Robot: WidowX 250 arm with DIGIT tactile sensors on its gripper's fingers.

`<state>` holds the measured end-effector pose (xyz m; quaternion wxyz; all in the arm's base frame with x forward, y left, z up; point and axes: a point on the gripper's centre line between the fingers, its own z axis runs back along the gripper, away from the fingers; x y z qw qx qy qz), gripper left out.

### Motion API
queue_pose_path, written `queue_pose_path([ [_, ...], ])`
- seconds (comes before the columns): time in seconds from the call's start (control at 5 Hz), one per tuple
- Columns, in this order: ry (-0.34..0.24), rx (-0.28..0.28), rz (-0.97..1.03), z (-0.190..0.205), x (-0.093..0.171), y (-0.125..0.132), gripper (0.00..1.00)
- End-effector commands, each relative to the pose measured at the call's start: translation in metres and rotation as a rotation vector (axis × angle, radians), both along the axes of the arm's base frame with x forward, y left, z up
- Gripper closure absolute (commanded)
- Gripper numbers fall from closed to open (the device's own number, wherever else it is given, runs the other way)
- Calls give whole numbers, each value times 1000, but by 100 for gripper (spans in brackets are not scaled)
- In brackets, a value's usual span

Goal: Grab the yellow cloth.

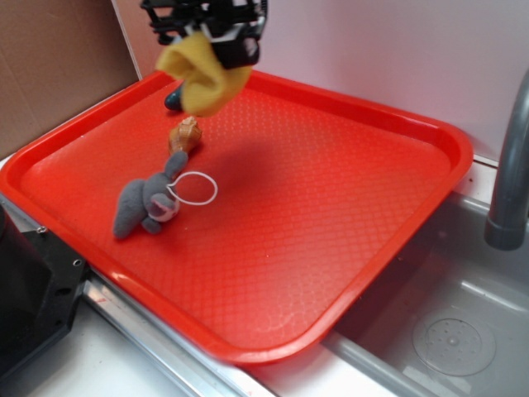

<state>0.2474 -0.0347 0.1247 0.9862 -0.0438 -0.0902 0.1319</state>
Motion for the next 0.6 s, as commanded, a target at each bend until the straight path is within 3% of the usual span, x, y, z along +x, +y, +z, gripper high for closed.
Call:
queue_pose_path([
  [0.0, 13, 193, -391, 51, -34, 10, 100],
  [0.2, 37, 165, -455, 54, -48, 7, 100],
  [0.4, 60, 157, -407, 51, -42, 11, 100],
])
